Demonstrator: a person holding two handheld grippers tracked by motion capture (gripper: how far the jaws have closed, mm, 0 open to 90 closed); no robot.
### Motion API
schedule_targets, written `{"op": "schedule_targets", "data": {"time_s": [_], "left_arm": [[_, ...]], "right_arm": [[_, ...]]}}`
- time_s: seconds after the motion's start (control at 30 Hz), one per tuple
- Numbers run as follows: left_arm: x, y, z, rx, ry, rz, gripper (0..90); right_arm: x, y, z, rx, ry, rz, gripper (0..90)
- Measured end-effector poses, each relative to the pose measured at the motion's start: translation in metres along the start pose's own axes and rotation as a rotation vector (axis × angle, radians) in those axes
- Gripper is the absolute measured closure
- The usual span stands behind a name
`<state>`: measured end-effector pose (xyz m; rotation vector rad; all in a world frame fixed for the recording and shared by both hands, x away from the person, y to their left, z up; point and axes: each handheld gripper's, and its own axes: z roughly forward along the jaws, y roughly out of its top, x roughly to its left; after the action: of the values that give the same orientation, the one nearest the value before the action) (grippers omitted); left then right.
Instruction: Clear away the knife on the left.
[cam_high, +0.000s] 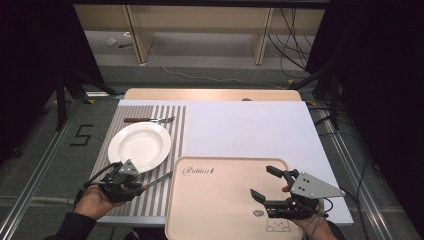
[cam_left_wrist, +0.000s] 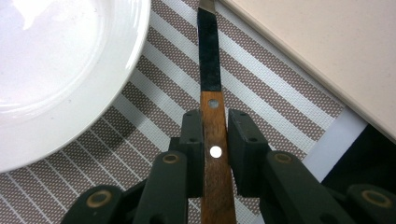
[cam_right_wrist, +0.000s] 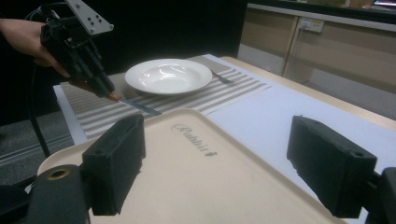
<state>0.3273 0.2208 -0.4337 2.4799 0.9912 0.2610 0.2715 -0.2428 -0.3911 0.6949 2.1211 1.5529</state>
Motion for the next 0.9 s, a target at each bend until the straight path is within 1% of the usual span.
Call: {"op": "schedule_targets", "data": {"time_s": [0.1,0.27,0.33,0.4,0.47,0.53,0.57,0.63,0.8,0.87,0.9], "left_arm": [[-0.001,0.0,0.0,0.01,0.007,0.004,76.8],[0.0,-0.001,-0.002,0.004,0.011,-0.001,76.8],[0.0,-0.002,-0.002,0.009,0.011,0.002,76.8],[-0.001,-0.002,-0.003,-0.002,0.001,-0.004,76.8],[-0.002,-0.001,-0.004,-0.009,0.007,-0.006,76.8],[-0.004,0.001,-0.006,-0.007,0.012,0.007,76.8],[-0.006,0.002,-0.007,-0.007,0.024,0.01,76.8],[-0.007,0.003,-0.009,-0.006,0.026,0.015,76.8],[-0.006,0.002,-0.01,-0.005,0.024,-0.006,76.8],[-0.004,0.001,-0.012,-0.011,0.033,-0.014,76.8],[-0.003,0.0,-0.013,-0.015,0.029,-0.027,76.8]], "right_arm": [[0.0,0.0,0.0,-0.001,0.0,0.002,20.4],[0.0,0.0,0.0,-0.001,0.002,0.0,20.4],[0.0,0.0,0.0,-0.001,0.002,0.0,20.4],[0.0,0.0,0.0,-0.001,0.002,0.0,20.4],[0.0,0.0,0.0,-0.001,0.002,-0.001,20.4],[0.0,0.0,0.0,0.001,0.002,-0.001,20.4],[0.0,0.0,0.0,0.001,0.002,0.0,20.4],[0.0,0.0,0.0,-0.001,0.002,-0.001,20.4],[0.0,0.0,0.0,-0.001,0.003,-0.001,20.4],[0.0,0.0,0.0,-0.001,0.003,0.001,20.4],[0.0,0.0,0.0,-0.001,0.002,0.001,20.4]]}}
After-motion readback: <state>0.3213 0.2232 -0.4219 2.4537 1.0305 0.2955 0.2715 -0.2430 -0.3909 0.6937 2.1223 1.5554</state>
